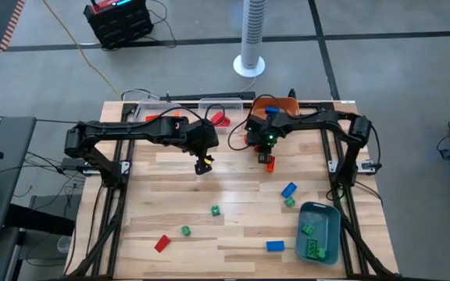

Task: Sort blocks
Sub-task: Put the red block into the right transparent bin

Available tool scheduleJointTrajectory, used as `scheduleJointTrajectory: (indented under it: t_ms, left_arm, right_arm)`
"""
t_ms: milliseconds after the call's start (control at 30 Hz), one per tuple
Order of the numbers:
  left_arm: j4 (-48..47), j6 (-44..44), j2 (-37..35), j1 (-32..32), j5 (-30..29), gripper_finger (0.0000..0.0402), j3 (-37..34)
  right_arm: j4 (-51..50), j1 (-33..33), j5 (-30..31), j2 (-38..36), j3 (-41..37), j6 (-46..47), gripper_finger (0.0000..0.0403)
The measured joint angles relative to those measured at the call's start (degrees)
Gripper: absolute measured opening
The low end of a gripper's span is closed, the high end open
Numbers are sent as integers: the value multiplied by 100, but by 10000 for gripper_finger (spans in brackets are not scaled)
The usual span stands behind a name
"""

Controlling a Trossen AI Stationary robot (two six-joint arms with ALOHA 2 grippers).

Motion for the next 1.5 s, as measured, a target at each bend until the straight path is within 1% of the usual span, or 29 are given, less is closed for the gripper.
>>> scheduleJointTrajectory:
  t_ms: [67,167,233,300,333,433,567,633,700,767,833,933,1067,1200,1333,1433,1500]
  left_arm:
    - [-49,213,-52,23,157,261,-8]
    - [89,541,-124,106,297,261,-18]
    - [369,737,-157,182,359,261,-99]
    - [756,861,-158,270,535,261,-187]
    - [883,881,-149,298,598,261,-213]
    - [1421,909,-145,353,817,261,-219]
    - [2044,744,-219,479,882,261,-195]
    - [2422,591,-226,545,909,261,-142]
    - [2614,449,-229,615,1152,261,-91]
    - [2827,318,-227,670,1459,261,-76]
    - [3011,258,-227,715,1632,261,-73]
    - [3286,260,-223,762,1659,261,-73]
    - [3762,155,-223,800,1834,261,-72]
    - [4078,125,-223,798,1861,261,-72]
    - [4203,3,-274,798,1855,256,-72]
    - [4245,-8,-311,798,1717,228,-65]
    - [4245,-49,-317,797,1597,195,-65]
  right_arm:
    - [-89,0,-63,-314,0,207,81]
    - [40,-48,-519,-920,2,628,81]
    - [410,-42,-919,-1329,2,1098,83]
    - [987,4,-1364,-1770,2,1551,83]
    - [1259,69,-1472,-1956,12,1684,83]
    - [1681,353,-1440,-2433,19,1841,83]
    - [2018,767,-904,-2852,15,2225,83]
    - [2176,956,-539,-3009,15,2315,83]
    - [2502,1104,-185,-3097,13,2502,83]
    - [3027,1180,-22,-3161,12,2594,83]
    - [3664,1216,27,-3177,13,2605,83]
    - [4473,1239,54,-3096,13,2655,83]
    - [5208,1301,65,-2823,13,2764,83]
    - [5458,1382,63,-2598,13,2810,82]
    - [5497,1451,139,-2573,13,2817,82]
    - [5516,1464,159,-2589,13,2806,82]
    - [5505,1463,175,-2589,13,2804,82]
